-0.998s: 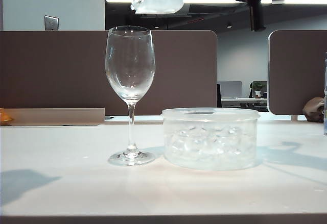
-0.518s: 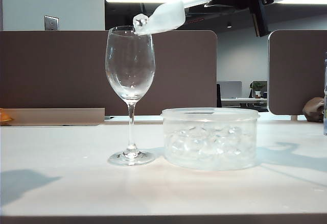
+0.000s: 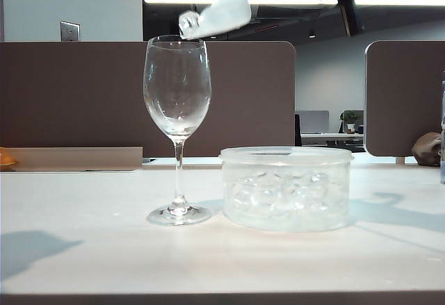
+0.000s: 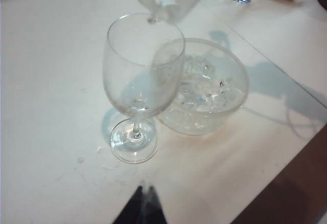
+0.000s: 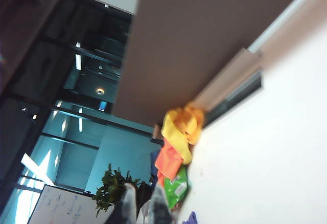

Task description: Pick up an ice shovel filled with ice cubes and pour the ice from the shovel into the glass.

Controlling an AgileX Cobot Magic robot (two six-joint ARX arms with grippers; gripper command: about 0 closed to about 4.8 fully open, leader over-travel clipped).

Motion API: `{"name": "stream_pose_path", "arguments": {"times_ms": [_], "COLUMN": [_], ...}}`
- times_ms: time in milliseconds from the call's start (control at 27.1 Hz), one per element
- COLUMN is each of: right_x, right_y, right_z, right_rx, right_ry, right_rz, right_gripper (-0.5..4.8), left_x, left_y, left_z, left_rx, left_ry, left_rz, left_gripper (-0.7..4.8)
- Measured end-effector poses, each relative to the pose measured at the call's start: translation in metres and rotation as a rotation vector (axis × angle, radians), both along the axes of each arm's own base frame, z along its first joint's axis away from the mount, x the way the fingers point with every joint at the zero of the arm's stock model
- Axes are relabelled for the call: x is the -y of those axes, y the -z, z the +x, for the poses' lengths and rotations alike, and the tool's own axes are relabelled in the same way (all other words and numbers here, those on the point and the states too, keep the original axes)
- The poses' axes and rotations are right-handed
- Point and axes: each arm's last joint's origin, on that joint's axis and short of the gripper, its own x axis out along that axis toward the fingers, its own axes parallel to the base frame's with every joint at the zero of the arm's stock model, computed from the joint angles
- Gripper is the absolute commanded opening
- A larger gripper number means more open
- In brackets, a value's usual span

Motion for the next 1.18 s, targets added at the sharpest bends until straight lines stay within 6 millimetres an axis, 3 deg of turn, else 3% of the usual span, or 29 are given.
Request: {"name": "stream_pose_path", "arguments": {"times_ms": [185, 813, 1183], "right_x": [-0.001, 0.000, 0.040], "right_y": [-0.020, -0.020, -0.008], "right_z": [0.002, 0.003, 0.019], "right_rx": [0.043, 0.055, -0.034], "right_ry": [-0.010, 0.020, 0.173], "right_rz": [-0.036, -0.037, -0.135], "right_gripper": [-0.05, -0.05, -0.05], "left_x": [0.000, 0.000, 0.000], "left_y": [0.000, 0.000, 0.000], "left_z": [0.000, 0.000, 0.000], "left_rx": [0.000, 0.000, 0.000], "left_ry": [0.000, 0.000, 0.000], "left_rz": [0.000, 0.000, 0.000], "left_gripper": [-0.05, -0.06, -0.05]}}
